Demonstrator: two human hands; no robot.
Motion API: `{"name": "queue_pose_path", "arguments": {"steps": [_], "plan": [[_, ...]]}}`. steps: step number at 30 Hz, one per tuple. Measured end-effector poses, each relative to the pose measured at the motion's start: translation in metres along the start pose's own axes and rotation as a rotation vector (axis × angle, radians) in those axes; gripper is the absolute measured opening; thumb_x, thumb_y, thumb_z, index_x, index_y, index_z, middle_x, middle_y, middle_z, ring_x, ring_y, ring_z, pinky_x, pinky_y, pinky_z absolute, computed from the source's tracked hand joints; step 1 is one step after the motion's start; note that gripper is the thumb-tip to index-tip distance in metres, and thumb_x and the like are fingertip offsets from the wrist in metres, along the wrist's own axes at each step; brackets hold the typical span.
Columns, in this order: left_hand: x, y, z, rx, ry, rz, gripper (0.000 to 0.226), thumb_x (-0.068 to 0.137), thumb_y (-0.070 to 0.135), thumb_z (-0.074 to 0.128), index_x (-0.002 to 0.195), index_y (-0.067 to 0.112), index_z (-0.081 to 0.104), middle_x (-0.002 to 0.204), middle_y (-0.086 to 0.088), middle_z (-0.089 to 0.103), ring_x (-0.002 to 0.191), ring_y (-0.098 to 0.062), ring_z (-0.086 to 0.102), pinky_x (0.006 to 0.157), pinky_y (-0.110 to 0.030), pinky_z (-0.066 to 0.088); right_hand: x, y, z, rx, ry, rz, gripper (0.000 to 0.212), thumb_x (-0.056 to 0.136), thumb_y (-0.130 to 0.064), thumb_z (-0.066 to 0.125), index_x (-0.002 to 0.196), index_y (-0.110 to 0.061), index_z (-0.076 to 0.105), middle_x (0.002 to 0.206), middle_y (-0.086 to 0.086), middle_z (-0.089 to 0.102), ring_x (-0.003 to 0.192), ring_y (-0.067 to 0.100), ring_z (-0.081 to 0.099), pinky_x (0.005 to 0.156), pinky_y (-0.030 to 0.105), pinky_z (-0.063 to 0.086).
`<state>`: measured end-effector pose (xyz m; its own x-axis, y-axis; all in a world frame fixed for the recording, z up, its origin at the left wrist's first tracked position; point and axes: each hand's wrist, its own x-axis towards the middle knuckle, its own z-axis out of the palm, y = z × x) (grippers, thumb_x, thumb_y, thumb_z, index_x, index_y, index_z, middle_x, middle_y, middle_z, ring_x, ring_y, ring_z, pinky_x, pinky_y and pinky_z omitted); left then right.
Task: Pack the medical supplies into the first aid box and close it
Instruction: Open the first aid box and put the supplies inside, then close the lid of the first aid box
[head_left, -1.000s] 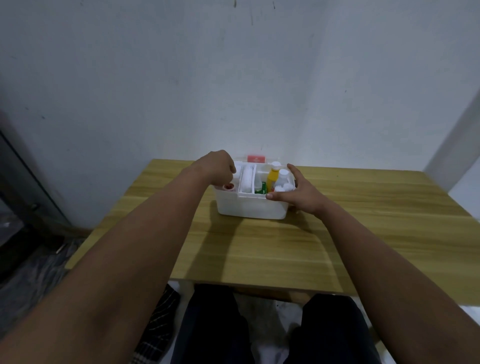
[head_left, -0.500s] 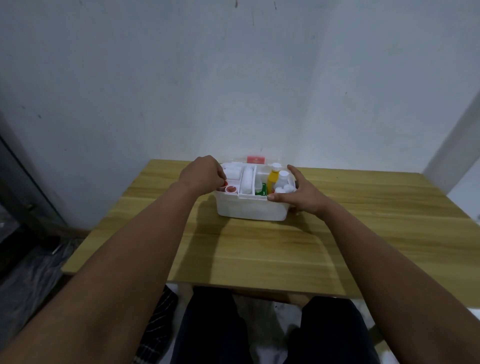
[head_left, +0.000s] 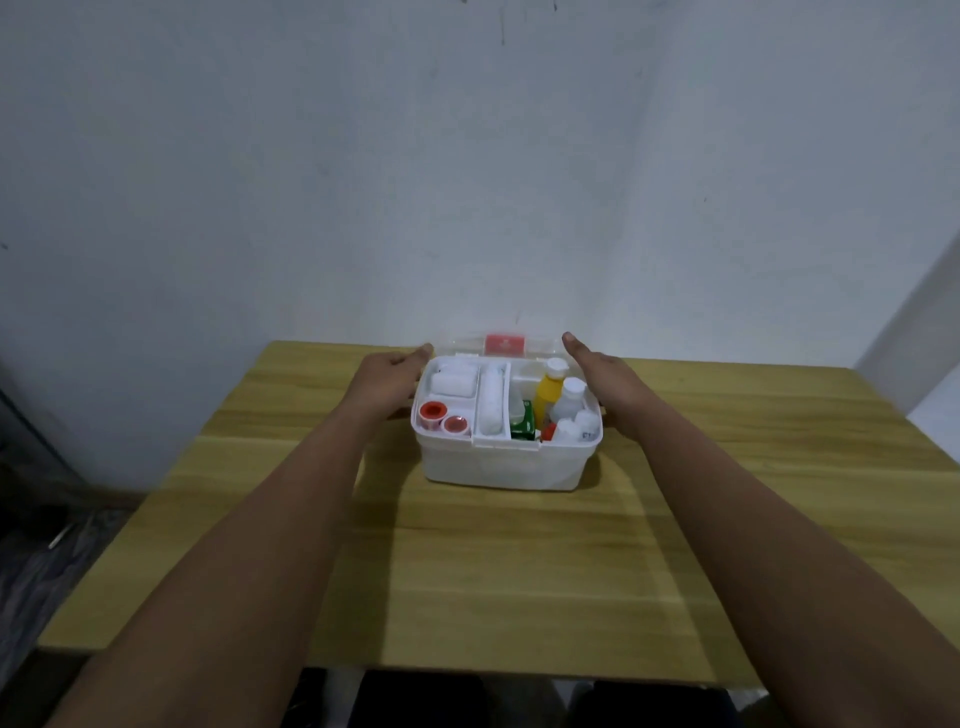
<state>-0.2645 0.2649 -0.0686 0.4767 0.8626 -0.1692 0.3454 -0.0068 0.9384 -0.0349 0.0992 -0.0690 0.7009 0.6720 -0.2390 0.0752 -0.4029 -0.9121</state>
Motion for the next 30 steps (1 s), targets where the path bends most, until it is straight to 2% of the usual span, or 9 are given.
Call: {"name": "queue_pose_path", "arguments": {"steps": [4, 7, 12, 15, 17, 19, 21, 25, 30], "plan": [[0.03, -0.004, 0.01, -0.023, -0.075, -0.113, 0.064, 0.095, 0.069, 0.055, 0.108, 0.009, 0.074, 0.102, -0.008, 0.078, 0.093, -0.026, 0.073, 0.087, -0.037, 0.058, 0.025, -0.003, 0.003, 0.116, -0.011, 0.067, 0.065, 0.088, -0.069, 0.059, 0.122, -0.014, 0.061, 0.101, 0.004, 0.068, 0.097, 0.027, 0.067, 0.101, 0.047, 0.052], [0.047, -0.006, 0.013, -0.035, -0.115, -0.155, 0.074, 0.09, 0.078, 0.05, 0.116, 0.013, 0.072, 0.103, -0.008, 0.079, 0.096, -0.029, 0.074, 0.093, -0.042, 0.058, 0.043, -0.001, 0.004, 0.175, -0.02, 0.103, 0.084, 0.078, -0.072, 0.068, 0.132, -0.009, 0.063, 0.118, 0.011, 0.072, 0.102, 0.032, 0.071, 0.1, 0.049, 0.053], [0.055, 0.005, 0.018, -0.086, -0.124, -0.135, 0.063, 0.094, 0.073, 0.051, 0.104, 0.013, 0.07, 0.099, -0.004, 0.075, 0.087, -0.024, 0.069, 0.078, -0.036, 0.053, 0.052, -0.012, 0.007, 0.307, -0.022, 0.119, 0.073, 0.086, -0.058, 0.071, 0.138, -0.01, 0.055, 0.118, 0.006, 0.066, 0.102, 0.029, 0.068, 0.087, 0.041, 0.057], [0.057, 0.012, 0.015, -0.082, -0.144, -0.136, 0.066, 0.092, 0.077, 0.051, 0.11, 0.016, 0.067, 0.104, 0.001, 0.071, 0.092, -0.019, 0.067, 0.071, -0.033, 0.05, 0.052, -0.019, 0.007, 0.352, -0.036, 0.102, 0.071, 0.085, -0.059, 0.071, 0.138, -0.015, 0.052, 0.121, 0.008, 0.067, 0.103, 0.035, 0.069, 0.096, 0.047, 0.056], [0.054, 0.018, 0.012, -0.07, -0.164, -0.121, 0.082, 0.082, 0.086, 0.052, 0.123, 0.015, 0.065, 0.117, 0.0, 0.07, 0.103, -0.021, 0.067, 0.077, -0.036, 0.052, 0.048, -0.024, 0.005, 0.338, -0.042, 0.082, 0.076, 0.083, -0.063, 0.071, 0.141, -0.018, 0.052, 0.118, 0.011, 0.071, 0.102, 0.039, 0.072, 0.097, 0.051, 0.056], [0.049, 0.027, 0.011, -0.088, -0.168, -0.094, 0.097, 0.074, 0.089, 0.053, 0.139, 0.018, 0.06, 0.13, 0.0, 0.069, 0.111, -0.025, 0.067, 0.097, -0.045, 0.053, 0.041, -0.031, 0.002, 0.34, -0.021, 0.037, 0.077, 0.081, -0.066, 0.071, 0.142, -0.022, 0.053, 0.121, 0.01, 0.071, 0.101, 0.035, 0.074, 0.096, 0.054, 0.055], [0.038, 0.039, 0.01, -0.09, -0.174, -0.03, 0.09, 0.083, 0.084, 0.051, 0.148, 0.021, 0.054, 0.134, 0.003, 0.067, 0.115, -0.025, 0.066, 0.11, -0.051, 0.046, 0.031, -0.04, -0.002, 0.315, 0.031, -0.022, 0.07, 0.082, -0.069, 0.067, 0.136, -0.028, 0.056, 0.121, 0.005, 0.071, 0.102, 0.026, 0.073, 0.097, 0.053, 0.054], [0.016, 0.058, 0.006, -0.071, -0.118, 0.085, 0.081, 0.088, 0.083, 0.046, 0.145, 0.026, 0.053, 0.137, -0.001, 0.065, 0.118, -0.025, 0.063, 0.109, -0.053, 0.048, 0.0, -0.056, -0.011, 0.255, 0.142, -0.135, 0.074, 0.082, -0.081, 0.054, 0.133, -0.028, 0.058, 0.12, -0.002, 0.071, 0.106, 0.019, 0.069, 0.099, 0.051, 0.05], [-0.018, 0.058, 0.004, -0.09, -0.047, 0.173, 0.082, 0.091, 0.082, 0.04, 0.148, 0.025, 0.052, 0.142, -0.001, 0.06, 0.125, -0.025, 0.058, 0.103, -0.046, 0.048, -0.043, -0.056, -0.005, 0.204, 0.251, -0.298, 0.056, 0.093, -0.073, 0.044, 0.114, -0.024, 0.063, 0.114, -0.002, 0.069, 0.102, 0.011, 0.065, 0.08, 0.031, 0.049]]}}
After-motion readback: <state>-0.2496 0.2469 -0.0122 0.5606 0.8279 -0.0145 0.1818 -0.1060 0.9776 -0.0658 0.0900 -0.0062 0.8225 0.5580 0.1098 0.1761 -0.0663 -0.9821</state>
